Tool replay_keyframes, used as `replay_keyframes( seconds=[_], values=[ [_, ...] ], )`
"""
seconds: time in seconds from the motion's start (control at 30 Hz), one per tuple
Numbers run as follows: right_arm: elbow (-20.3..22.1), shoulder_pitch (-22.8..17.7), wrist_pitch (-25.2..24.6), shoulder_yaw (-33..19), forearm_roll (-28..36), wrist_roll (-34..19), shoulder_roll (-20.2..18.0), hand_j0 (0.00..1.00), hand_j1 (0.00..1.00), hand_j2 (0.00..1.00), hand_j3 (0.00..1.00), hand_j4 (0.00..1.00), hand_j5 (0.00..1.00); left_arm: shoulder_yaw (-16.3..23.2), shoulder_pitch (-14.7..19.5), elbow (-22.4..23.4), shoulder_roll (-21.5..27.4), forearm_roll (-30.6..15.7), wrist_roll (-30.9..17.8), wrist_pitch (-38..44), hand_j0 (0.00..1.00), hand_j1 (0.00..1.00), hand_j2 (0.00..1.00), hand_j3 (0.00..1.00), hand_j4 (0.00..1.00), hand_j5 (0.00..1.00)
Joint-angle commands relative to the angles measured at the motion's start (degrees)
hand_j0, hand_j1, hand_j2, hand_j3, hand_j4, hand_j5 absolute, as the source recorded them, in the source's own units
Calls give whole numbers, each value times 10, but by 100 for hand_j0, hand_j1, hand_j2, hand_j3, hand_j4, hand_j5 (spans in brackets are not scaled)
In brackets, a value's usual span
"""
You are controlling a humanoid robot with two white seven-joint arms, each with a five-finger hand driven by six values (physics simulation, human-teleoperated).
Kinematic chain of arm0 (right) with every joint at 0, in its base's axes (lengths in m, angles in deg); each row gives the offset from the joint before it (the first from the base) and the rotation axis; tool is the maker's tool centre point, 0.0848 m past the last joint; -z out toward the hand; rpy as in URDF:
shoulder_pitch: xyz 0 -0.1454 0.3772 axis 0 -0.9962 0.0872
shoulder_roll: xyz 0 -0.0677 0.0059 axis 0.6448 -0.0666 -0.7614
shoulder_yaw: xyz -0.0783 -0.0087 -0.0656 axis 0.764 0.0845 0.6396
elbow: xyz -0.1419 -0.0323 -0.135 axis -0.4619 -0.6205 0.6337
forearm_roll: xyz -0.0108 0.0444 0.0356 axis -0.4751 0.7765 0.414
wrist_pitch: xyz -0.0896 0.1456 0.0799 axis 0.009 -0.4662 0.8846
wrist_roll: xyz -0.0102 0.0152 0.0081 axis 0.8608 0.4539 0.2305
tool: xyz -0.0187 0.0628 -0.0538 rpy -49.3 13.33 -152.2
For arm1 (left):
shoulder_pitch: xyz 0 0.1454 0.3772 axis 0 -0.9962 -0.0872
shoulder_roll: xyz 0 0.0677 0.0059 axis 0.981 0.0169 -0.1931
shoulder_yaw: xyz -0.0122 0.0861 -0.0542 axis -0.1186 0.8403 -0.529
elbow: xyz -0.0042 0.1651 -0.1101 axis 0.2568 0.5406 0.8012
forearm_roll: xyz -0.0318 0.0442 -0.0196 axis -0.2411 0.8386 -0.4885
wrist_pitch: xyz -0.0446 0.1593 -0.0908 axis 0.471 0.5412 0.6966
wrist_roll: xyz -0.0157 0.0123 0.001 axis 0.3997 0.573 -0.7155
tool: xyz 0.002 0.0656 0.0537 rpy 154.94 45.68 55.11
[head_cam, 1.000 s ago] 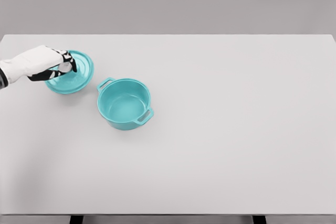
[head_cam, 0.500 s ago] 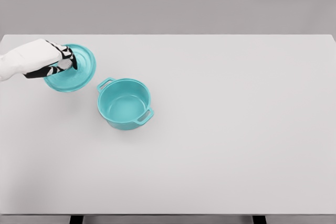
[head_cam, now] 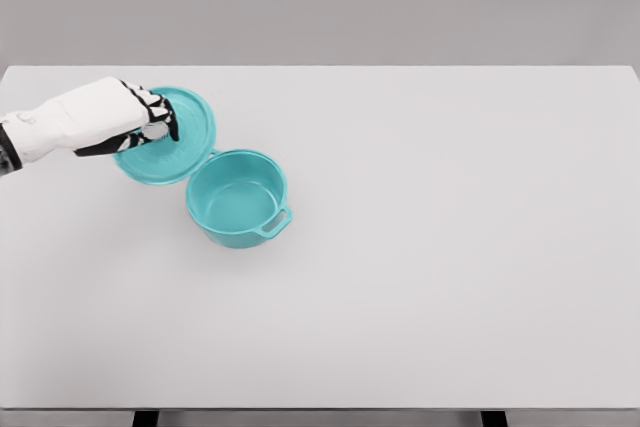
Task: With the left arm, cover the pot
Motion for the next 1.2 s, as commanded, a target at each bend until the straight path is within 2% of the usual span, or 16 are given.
replay_keyframes(
  seconds=[0.0, 0.07, 0.2, 0.43, 0.83, 1.17],
  values=[
    [0, 0, 0, 0, 0, 0, 0, 100, 100, 100, 100, 100, 100, 0, 0, -12, -3, -5, 0, 1, 41, 41, 41, 41, 41, 41],
    [0, 0, 0, 0, 0, 0, 0, 100, 100, 100, 100, 100, 100, 21, 0, -15, -4, -12, 0, 1, 41, 41, 41, 41, 41, 41],
    [1, 0, 0, 0, 0, 0, 0, 100, 100, 100, 100, 100, 100, 36, 0, -37, -4, -15, 0, 1, 41, 41, 41, 41, 41, 41],
    [1, 0, 0, 0, 0, 0, 0, 100, 100, 100, 100, 100, 100, 43, -1, -40, -26, -13, 0, 1, 41, 41, 41, 41, 41, 41],
    [1, 0, 0, 0, 0, 0, 0, 100, 100, 100, 100, 100, 100, 90, 3, -35, -60, -7, 0, 1, 42, 42, 42, 42, 42, 42],
    [0, 0, 0, 0, 0, 0, 0, 100, 100, 100, 100, 100, 100, 95, 3, -28, -60, -6, 0, 1, 42, 42, 42, 42, 42, 42]
  ],
)
